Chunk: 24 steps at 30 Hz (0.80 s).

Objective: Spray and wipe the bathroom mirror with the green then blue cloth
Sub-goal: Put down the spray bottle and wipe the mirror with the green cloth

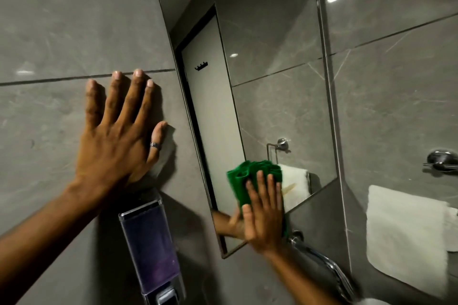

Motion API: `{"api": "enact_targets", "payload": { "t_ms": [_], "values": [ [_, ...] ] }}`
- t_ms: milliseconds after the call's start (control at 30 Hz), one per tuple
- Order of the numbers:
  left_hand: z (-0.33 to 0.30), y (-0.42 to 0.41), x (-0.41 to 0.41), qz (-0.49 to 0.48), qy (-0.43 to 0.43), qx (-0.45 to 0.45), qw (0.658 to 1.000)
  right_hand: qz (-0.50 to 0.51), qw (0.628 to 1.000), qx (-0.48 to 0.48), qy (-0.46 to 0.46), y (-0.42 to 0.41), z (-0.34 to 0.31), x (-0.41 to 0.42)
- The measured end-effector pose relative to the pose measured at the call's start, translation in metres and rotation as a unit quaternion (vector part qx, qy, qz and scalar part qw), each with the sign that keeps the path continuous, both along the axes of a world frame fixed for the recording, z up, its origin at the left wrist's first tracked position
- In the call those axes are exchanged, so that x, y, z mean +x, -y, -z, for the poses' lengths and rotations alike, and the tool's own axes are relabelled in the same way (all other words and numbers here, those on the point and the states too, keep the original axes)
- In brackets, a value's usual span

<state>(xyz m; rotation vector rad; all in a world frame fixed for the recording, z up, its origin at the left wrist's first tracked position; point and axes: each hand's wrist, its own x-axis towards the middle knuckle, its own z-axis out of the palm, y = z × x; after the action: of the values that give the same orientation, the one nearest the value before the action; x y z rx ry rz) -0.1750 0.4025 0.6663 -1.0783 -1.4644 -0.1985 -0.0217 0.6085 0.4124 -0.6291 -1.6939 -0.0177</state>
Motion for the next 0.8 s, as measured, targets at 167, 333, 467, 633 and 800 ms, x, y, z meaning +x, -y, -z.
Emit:
{"api": "enact_targets", "payload": {
  "t_ms": [167,333,467,633,800],
  "values": [
    [0.001,-0.004,-0.003,0.008,-0.014,0.012,1.000,0.022,0.984,-0.135,-0.111,-0.100,-0.018,0.059],
    [0.002,-0.006,-0.008,0.007,-0.024,0.017,1.000,0.079,0.929,-0.288,-0.220,-0.168,-0.036,0.101],
    [0.001,-0.008,-0.008,0.017,-0.028,0.019,0.999,0.099,0.896,-0.323,-0.287,-0.165,-0.037,0.103],
    [0.004,-0.006,-0.007,0.023,-0.030,0.020,0.999,0.007,0.915,-0.245,-0.321,-0.084,-0.024,0.056],
    [0.002,-0.001,-0.004,0.022,0.000,-0.004,1.000,-0.152,0.915,-0.177,-0.330,0.046,-0.023,-0.016]
  ]
}}
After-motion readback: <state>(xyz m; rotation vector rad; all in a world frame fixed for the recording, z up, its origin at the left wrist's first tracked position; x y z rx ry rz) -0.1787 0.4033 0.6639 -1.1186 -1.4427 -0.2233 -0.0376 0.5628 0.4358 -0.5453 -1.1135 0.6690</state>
